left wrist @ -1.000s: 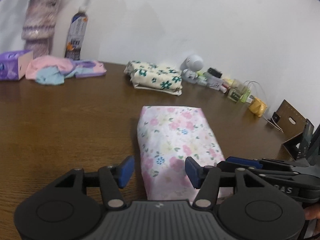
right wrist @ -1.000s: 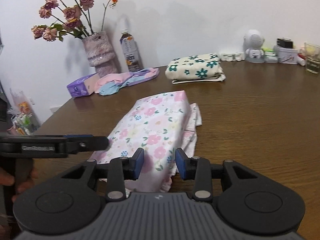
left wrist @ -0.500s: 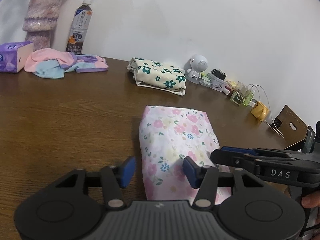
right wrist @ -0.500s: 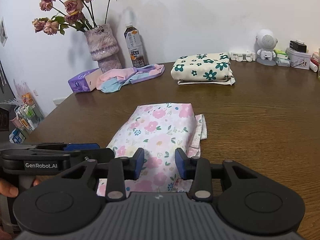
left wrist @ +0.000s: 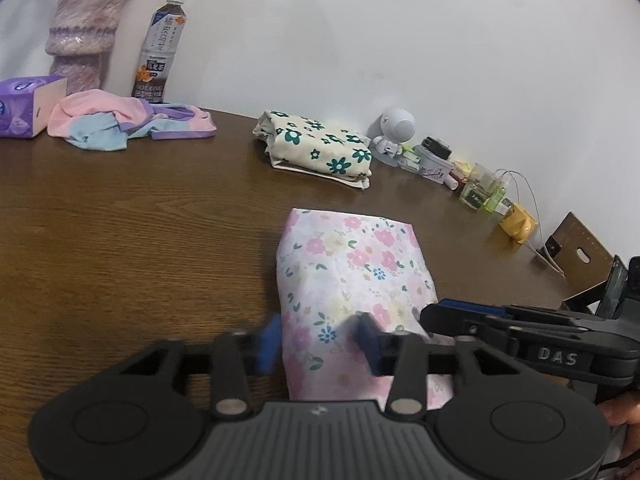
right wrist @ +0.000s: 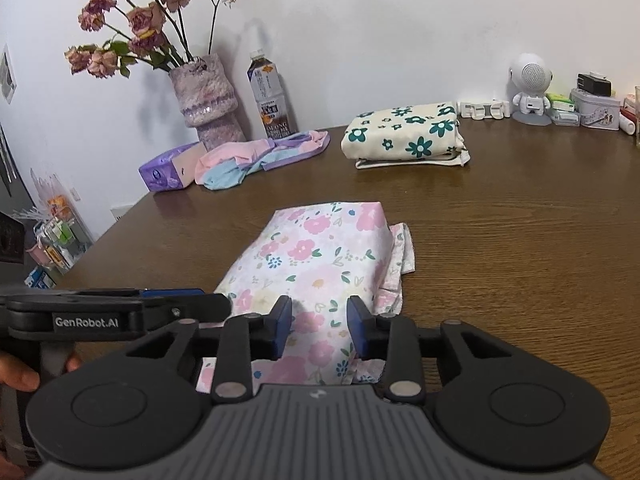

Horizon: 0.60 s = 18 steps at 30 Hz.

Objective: Fold clothes

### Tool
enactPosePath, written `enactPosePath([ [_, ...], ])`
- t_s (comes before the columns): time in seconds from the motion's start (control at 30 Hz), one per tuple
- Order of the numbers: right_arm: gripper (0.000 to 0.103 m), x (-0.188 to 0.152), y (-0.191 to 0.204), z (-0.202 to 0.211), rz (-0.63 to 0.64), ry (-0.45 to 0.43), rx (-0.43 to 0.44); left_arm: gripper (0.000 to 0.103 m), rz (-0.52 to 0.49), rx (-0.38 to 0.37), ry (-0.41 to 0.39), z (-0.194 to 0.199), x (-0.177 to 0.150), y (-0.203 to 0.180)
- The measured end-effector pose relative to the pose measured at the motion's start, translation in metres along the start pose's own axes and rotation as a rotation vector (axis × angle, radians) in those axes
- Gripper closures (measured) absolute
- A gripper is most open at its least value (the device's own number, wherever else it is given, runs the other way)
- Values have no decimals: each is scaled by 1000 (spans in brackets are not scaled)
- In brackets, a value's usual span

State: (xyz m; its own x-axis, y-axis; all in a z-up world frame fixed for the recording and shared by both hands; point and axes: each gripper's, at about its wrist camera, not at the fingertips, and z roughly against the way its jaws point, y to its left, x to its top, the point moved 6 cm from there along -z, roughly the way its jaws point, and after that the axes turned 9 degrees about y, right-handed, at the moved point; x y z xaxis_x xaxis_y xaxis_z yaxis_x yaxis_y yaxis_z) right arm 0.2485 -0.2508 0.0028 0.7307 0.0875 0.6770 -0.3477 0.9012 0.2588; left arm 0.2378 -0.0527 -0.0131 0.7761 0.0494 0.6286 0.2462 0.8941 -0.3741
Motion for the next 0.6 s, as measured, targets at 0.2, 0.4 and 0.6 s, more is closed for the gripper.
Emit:
enactPosePath([
  [0.2,67,5,-4,4,-32,-43,-19,52,-2,0,10,6,14,6],
  [0.4,67,19,-15,-3,-87,-57,-22,55,-5,-14,53,-11,32,9],
  [0.6,76,18,-23,-17,-115,-25,-21,74,17,-70,78,-22,38,10],
])
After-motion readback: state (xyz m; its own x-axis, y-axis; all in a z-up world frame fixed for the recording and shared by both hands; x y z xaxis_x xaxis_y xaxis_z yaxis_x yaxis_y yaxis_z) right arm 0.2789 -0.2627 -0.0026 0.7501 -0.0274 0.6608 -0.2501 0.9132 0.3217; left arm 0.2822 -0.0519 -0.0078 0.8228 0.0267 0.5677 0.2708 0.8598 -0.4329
